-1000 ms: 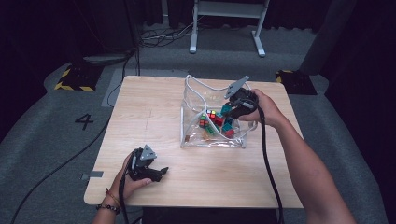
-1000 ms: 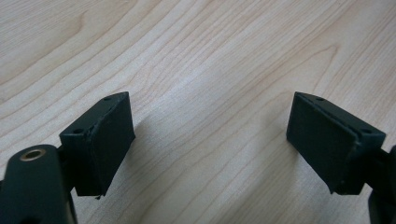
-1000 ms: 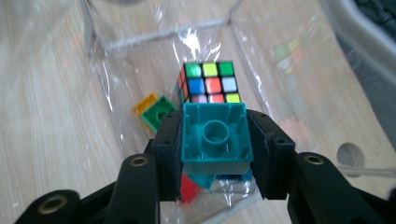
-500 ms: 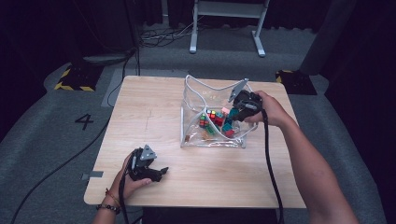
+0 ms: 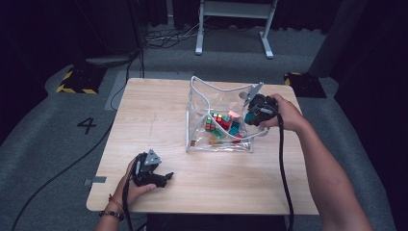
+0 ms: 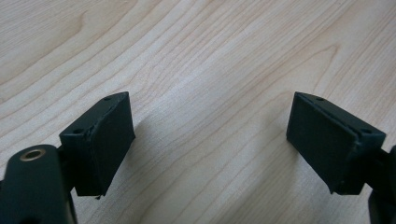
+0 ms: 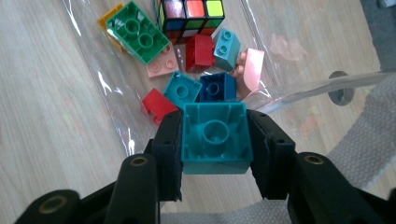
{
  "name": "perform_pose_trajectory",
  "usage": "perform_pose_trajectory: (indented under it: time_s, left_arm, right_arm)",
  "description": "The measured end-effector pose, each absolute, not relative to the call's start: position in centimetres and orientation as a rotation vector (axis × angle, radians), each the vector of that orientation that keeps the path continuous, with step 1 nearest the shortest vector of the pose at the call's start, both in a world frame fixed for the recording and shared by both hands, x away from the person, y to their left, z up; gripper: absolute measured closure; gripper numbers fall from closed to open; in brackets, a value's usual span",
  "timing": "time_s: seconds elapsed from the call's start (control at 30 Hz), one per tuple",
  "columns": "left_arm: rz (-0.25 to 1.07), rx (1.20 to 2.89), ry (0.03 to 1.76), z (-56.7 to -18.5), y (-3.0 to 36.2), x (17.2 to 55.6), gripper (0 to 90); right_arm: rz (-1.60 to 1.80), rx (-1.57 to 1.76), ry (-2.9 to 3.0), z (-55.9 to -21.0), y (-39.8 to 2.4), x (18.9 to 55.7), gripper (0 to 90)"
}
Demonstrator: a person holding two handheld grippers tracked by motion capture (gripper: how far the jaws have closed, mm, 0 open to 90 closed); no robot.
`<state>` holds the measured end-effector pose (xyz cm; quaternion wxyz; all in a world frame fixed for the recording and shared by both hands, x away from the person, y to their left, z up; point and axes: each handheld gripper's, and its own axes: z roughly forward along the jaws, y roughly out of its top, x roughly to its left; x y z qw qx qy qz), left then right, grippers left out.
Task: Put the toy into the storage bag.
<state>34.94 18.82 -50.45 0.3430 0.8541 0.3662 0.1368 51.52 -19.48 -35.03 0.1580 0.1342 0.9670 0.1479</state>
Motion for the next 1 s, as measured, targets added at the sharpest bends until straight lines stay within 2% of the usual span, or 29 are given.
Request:
perform_pose_trajectory:
  time_s: [0.6,1.0]
  left_arm:
    - [0.354,2.220,0.953,-50.4,18.8,34.9,15.1]
    - [0.355,2.220,0.953,-50.4,18.8,34.9,15.1]
  right_arm:
    - [0.486,0.385,2.745,-34.6,-20.1,51.1,58.4]
    - [0.735,0.343,2.694,-34.4,-20.0,50.0,52.2]
